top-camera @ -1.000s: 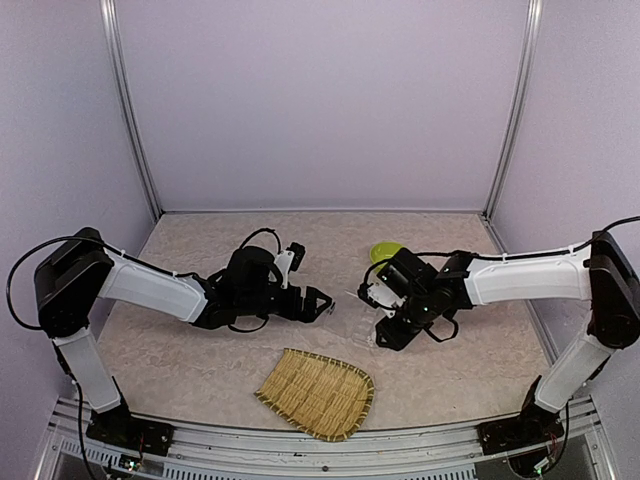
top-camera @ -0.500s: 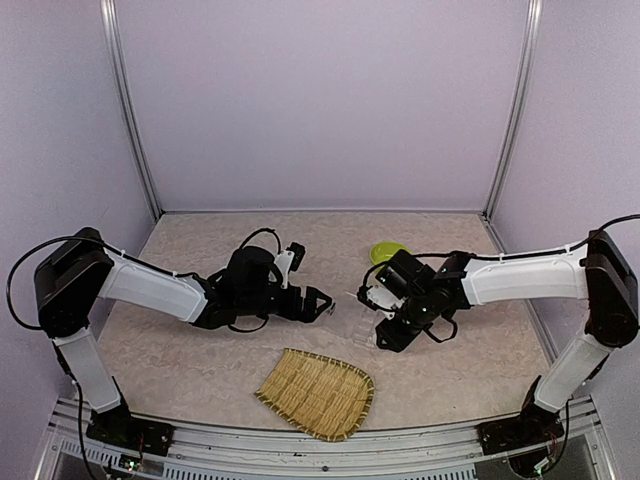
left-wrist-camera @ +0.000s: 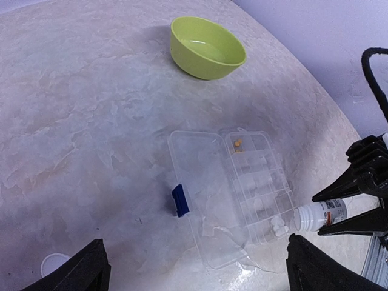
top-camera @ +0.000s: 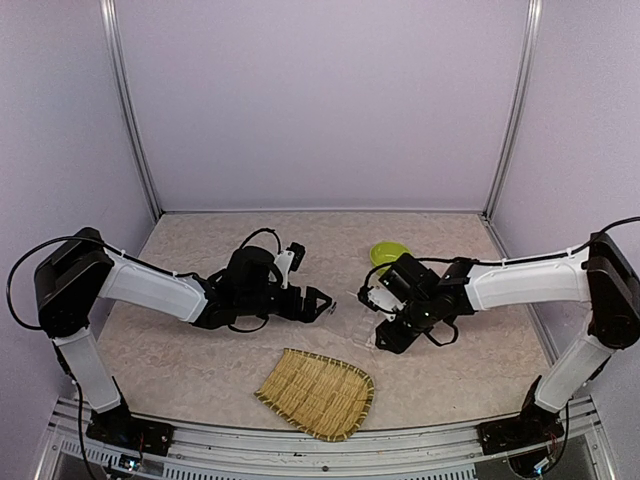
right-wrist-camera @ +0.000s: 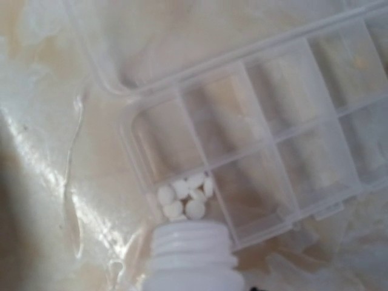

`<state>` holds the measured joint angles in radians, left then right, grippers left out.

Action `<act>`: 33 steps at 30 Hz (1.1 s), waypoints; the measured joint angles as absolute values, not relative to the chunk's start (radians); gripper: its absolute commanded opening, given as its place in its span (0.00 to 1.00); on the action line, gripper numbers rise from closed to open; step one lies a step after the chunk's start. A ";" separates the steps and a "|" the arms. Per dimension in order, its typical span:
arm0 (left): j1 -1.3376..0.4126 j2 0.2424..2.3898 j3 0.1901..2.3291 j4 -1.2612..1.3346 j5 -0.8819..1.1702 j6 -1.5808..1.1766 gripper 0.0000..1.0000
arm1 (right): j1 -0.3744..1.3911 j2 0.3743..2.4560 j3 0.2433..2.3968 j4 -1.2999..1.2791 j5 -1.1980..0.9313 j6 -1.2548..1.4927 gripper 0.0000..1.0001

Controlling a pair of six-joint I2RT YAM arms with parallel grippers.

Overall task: Sort the pills into containers
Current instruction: Pour the pill into the compartment of the pill container, then pick up the lid of the pill bottle from the center of the board.

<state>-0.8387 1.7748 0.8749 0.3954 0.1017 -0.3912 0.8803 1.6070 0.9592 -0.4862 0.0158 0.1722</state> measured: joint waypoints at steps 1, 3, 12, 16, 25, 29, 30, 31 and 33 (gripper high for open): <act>-0.839 1.775 0.875 0.395 0.102 -0.391 0.99 | 0.880 1.602 0.949 -0.472 0.015 0.172 0.07; -0.839 1.776 0.875 0.395 0.102 -0.391 0.99 | 0.880 1.589 0.928 -0.448 0.014 0.173 0.07; -0.839 1.777 0.875 0.395 0.102 -0.391 0.99 | 0.880 1.525 0.867 -0.362 0.007 0.172 0.07; -0.839 1.777 0.875 0.395 0.102 -0.391 0.99 | 0.880 1.501 0.839 -0.326 0.003 0.172 0.07; -0.839 1.777 0.875 0.395 0.101 -0.391 0.99 | 0.880 1.438 0.765 -0.247 -0.006 0.173 0.07; -0.840 1.777 0.875 0.395 0.101 -0.390 0.99 | 0.880 1.379 0.718 -0.188 -0.016 0.178 0.07; -0.840 1.777 0.875 0.395 0.101 -0.390 0.99 | 0.880 1.364 0.706 -0.168 -0.017 0.178 0.07; -0.840 1.777 0.875 0.395 0.101 -0.390 0.99 | 0.880 1.355 0.699 -0.157 -0.018 0.179 0.07; -0.840 1.777 0.875 0.395 0.101 -0.390 0.99 | 0.880 1.338 0.682 -0.126 -0.018 0.181 0.07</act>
<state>-0.8398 1.7767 0.8749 0.3954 0.1009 -0.3904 0.8799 1.3384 0.6819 -0.1257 -0.0181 0.1810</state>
